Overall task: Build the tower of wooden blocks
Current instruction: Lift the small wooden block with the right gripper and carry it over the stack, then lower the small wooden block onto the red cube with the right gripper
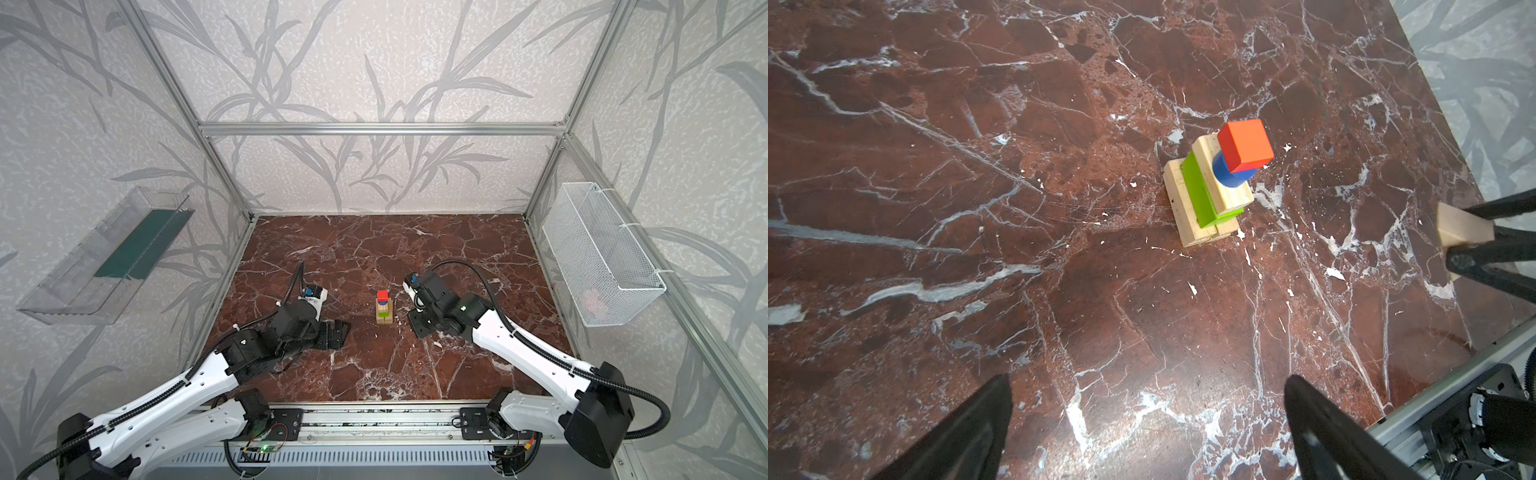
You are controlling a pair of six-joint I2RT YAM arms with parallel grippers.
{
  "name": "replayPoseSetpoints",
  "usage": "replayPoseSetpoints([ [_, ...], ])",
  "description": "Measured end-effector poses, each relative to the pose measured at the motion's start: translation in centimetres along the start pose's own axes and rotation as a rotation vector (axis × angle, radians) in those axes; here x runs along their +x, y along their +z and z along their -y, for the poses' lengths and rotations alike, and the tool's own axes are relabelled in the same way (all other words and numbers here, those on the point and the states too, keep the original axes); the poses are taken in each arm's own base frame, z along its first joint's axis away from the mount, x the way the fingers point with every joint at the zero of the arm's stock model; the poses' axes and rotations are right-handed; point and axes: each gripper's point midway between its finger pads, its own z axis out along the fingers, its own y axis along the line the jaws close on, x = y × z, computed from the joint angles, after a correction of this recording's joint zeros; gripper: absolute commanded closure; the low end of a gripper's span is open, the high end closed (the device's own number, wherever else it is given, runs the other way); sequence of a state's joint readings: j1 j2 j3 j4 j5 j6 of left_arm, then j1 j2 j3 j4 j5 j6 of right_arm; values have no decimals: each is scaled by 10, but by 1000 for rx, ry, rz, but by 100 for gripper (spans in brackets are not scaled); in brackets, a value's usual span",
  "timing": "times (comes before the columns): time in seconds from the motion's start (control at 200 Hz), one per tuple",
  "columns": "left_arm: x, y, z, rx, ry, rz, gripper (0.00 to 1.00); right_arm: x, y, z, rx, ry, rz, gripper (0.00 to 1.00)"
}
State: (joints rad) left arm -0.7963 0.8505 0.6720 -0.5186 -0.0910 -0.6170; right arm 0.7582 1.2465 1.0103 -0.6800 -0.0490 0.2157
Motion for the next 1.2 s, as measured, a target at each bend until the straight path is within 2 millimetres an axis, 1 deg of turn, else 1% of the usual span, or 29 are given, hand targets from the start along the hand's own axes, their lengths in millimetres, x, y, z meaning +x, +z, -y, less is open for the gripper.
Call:
replayPoseSetpoints([
  [0.115,-2,-5,-5,-9,-14,17,0,-22,8,-11,-36,-97,-12,78],
  [0.265,3,-8,-12,-29,-19,12,0,-47,18,-24,-101,-235,-16,79],
  [0.5,7,-13,-18,-36,-6,10,0,-77,30,-43,-211,-472,-34,81],
  [0.61,10,-16,-20,-41,10,1,0,-84,35,-45,-238,-566,-53,82],
  [0.715,11,-17,-21,-42,22,-2,0,-88,42,-40,-257,-640,-77,82],
  [0.88,11,-17,-21,-38,33,-5,0,-86,51,-30,-267,-753,-123,84],
  [1.06,11,-15,-20,-37,39,-9,0,-91,57,-24,-273,-835,-153,84],
  [1.2,9,-14,-16,-23,36,0,0,-91,60,-21,-264,-876,-171,84],
])
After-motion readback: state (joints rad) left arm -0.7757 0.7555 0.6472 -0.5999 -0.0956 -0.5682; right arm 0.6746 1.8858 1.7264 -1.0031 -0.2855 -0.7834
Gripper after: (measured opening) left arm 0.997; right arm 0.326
